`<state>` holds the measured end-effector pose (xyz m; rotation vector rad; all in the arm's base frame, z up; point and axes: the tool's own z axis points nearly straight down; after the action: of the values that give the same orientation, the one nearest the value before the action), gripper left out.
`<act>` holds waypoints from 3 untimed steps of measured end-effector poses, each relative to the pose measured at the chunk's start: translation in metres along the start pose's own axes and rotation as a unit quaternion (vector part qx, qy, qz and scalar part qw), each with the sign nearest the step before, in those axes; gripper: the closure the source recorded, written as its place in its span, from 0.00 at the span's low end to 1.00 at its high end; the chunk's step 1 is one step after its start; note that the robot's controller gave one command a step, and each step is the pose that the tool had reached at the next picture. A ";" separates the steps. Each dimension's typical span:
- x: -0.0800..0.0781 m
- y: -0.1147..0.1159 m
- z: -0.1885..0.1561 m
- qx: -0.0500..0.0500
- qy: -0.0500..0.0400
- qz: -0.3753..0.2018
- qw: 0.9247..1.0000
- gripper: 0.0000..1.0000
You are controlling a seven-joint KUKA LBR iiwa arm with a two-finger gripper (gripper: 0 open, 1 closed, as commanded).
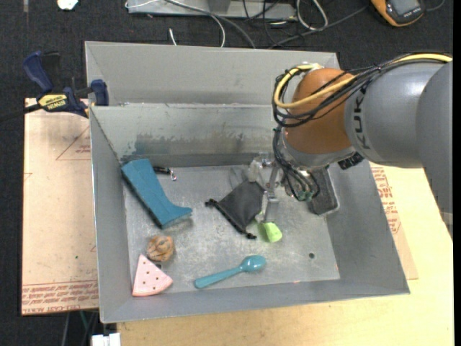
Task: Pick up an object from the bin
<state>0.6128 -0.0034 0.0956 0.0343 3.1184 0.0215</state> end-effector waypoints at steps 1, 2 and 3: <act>0.000 0.000 0.000 0.000 0.000 0.000 1.000 0.00; -0.011 0.012 0.016 -0.001 -0.002 0.028 1.000 0.00; -0.010 0.013 0.021 -0.001 -0.002 0.051 0.999 0.00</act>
Offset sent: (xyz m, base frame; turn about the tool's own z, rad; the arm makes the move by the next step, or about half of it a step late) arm 0.0170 0.0179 -0.0256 0.0907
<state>0.6240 0.0101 0.0754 0.1937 3.1090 0.0268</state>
